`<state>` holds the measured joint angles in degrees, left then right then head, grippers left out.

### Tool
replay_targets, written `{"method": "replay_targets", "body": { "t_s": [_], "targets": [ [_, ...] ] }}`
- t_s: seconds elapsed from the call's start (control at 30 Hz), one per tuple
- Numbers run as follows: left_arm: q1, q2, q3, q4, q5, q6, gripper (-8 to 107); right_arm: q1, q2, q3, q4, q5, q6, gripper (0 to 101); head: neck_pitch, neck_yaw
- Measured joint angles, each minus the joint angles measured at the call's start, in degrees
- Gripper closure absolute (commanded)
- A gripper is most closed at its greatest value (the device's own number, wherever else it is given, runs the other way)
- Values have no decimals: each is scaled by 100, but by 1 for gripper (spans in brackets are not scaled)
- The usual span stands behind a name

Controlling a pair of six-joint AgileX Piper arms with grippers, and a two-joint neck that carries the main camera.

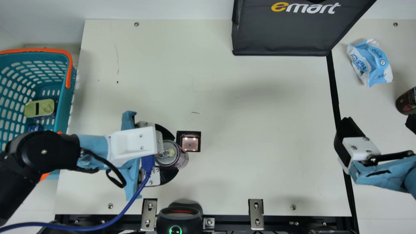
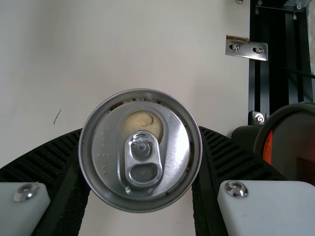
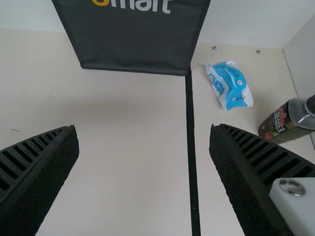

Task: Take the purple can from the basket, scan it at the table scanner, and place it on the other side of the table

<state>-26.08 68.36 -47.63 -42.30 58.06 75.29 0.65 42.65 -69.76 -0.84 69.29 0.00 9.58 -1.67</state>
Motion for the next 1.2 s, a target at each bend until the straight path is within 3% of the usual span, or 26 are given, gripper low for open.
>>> {"method": "replay_targets", "body": {
  "t_s": [0.57,1.2],
  "targets": [
    [-202,471,151,-356,-814,470,105,0,0,0,0,0,0,6,9,-9],
    [-196,854,201,-578,-1126,677,50,0,0,0,0,0,0,6,9,0]
  ]
}}
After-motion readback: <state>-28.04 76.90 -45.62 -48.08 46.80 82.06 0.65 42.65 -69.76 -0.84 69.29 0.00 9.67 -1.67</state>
